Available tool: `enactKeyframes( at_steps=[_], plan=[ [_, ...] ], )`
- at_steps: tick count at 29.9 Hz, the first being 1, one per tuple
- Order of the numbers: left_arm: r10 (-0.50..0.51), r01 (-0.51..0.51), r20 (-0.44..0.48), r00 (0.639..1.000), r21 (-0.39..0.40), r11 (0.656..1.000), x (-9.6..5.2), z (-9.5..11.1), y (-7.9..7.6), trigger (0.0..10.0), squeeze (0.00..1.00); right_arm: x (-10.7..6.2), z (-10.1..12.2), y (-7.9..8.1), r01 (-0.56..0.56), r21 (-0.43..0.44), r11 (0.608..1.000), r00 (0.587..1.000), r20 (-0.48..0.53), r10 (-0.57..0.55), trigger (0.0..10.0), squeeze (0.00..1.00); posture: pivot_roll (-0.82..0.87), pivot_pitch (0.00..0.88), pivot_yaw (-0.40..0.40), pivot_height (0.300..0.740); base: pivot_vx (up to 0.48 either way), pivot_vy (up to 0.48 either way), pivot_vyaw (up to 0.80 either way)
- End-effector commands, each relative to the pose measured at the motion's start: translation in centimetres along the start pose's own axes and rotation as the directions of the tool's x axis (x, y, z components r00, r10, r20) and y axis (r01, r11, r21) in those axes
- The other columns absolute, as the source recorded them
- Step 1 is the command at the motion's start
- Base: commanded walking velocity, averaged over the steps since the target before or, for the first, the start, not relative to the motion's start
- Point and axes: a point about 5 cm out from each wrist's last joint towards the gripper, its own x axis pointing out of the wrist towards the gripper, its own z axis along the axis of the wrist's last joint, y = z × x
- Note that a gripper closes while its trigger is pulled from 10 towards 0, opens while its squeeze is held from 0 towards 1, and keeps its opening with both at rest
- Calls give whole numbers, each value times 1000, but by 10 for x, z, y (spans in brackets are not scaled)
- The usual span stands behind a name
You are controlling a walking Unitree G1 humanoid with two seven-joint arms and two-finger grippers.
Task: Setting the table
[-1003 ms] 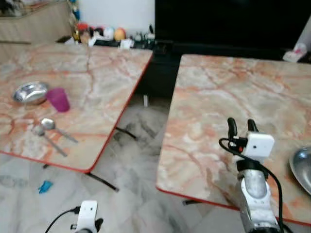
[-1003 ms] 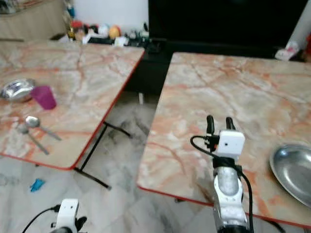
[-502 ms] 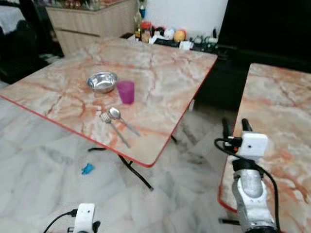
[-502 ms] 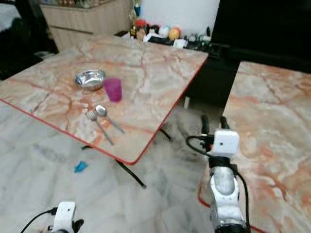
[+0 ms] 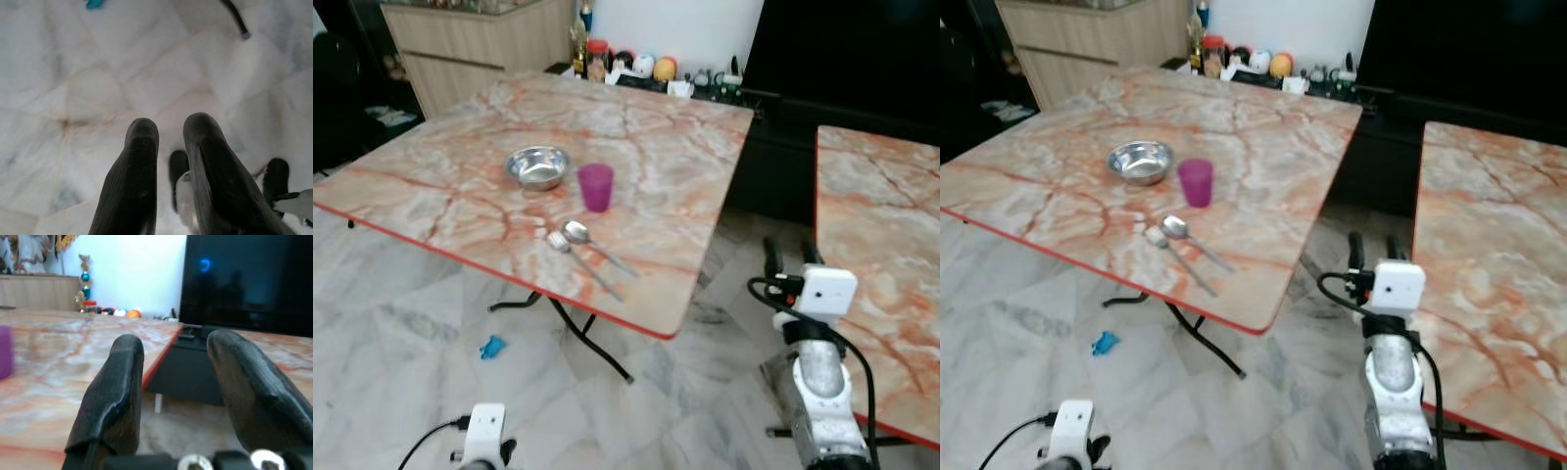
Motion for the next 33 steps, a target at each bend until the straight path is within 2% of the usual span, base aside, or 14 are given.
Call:
enactKeyframes(
  at_steps=[1, 33],
  plan=[
    [8, -8, -20, 1000, -4, 1000, -1, -6, 2, 10000, 0, 2, 3, 3, -10, 7, 1000, 1000, 15, 10, 10000, 0, 62, 0, -19, 740, 0, 300, 0],
    [6, -6, -18, 1000, -8, 1000, -1, -5, 1, 10000, 0, 5, 2, 6, -3, 42, 999, 1000, 13, 2, 10000, 0, 66, 0, -23, 740, 0, 326, 0]
  ],
)
